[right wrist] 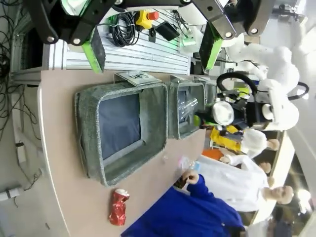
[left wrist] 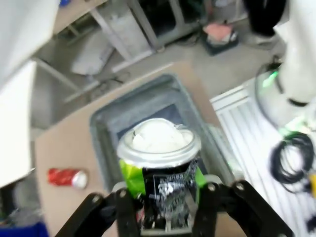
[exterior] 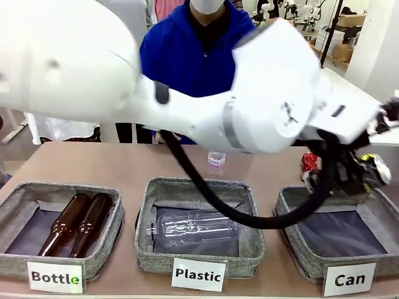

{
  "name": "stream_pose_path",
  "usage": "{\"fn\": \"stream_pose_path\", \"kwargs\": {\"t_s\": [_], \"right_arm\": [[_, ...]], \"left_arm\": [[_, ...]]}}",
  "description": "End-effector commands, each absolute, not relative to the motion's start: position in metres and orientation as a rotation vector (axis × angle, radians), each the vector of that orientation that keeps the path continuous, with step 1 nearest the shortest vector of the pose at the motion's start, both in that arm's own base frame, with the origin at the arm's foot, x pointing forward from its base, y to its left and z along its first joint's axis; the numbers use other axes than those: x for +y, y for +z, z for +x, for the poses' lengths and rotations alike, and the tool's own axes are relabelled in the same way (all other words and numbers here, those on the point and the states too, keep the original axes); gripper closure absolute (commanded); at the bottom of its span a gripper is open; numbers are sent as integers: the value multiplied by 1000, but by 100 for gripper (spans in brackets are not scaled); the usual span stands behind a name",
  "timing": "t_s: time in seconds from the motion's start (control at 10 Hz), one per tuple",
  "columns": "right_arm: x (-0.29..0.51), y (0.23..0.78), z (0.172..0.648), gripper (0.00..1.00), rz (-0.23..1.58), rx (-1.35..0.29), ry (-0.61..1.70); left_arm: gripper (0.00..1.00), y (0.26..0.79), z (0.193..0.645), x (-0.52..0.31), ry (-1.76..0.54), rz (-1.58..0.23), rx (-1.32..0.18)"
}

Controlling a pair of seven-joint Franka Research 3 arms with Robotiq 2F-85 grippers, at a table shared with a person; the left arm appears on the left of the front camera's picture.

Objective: Sort the can waste into the basket.
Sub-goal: Pick up the can waste from the table and place it in the right Fabric basket.

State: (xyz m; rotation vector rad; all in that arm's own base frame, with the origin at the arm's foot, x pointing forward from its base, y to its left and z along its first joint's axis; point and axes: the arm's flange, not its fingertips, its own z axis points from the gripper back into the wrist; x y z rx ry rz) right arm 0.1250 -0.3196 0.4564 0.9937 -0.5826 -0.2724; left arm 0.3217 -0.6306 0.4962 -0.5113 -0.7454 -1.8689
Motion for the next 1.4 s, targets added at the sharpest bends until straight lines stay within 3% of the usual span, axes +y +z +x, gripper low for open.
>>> {"fn": "stream_pose_path", "kwargs": {"t_s": [0.0,0.4,0.5,1.1,1.3], "right_arm": [[-312,463,124,0,975,-579,-249],[-312,463,124,0,975,-579,-249],[-312,463,124,0,975,-579,-249],[-312,463,124,0,975,-579,-249],[-312,463,124,0,975,-579,-249]], "left_arm": [[59,494,326,-673,-1906,-504,-649],[59,483,331,-681,-1911,-503,-586],[2,482,331,-679,-1916,-502,-592],[0,486,333,-672,-1903,-520,-621],[0,498,341,-654,-1875,-468,-528]]}}
